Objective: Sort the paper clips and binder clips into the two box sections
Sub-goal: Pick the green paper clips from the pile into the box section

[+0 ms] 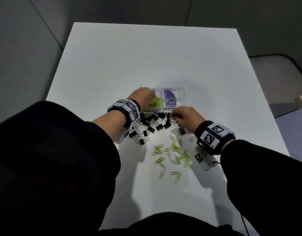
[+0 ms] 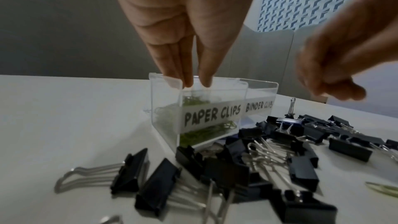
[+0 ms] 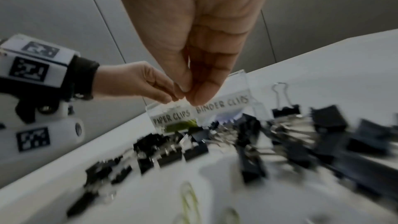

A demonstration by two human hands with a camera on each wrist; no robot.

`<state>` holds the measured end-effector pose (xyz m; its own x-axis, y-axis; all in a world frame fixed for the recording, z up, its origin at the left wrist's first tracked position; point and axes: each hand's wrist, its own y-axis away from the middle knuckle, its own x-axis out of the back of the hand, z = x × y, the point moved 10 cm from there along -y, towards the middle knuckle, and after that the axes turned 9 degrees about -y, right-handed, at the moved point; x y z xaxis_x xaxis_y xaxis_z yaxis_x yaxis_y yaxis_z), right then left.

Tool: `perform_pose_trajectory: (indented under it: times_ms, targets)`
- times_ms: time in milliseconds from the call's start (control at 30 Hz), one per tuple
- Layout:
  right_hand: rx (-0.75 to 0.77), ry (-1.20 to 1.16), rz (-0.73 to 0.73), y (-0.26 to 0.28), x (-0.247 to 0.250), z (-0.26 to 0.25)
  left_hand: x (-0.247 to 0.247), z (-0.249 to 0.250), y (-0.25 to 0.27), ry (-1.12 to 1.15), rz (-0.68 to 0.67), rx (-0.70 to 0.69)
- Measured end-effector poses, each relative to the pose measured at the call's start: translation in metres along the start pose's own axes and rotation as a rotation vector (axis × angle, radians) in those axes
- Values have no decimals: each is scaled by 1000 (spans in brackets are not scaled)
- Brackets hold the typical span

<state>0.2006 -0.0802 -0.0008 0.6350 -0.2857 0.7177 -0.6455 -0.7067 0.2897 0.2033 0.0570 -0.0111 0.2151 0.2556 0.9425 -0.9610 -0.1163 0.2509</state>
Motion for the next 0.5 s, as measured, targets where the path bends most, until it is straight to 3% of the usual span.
perform_pose_trajectory:
  times_ms: [133,200,267,333,433,500]
  targets:
    - [-51,144,-156,26,-27,33,7,21,23,9,122,-71]
    - [-36,195,-169,40,-38,45,-1,53,45,-32,180,-214]
    - [12,255,-169,52,-50,48,-35,90,68,-159,94,-401]
    - [45,315,-171,62,-59,47,-76,109,85,-292,-64,-497]
    - [100,400,-160,74,-66,46,-111,112,98,-413,-171,-527]
    - [121,413,-173,83,-73,49,-117,110,109,-406,-171,-512]
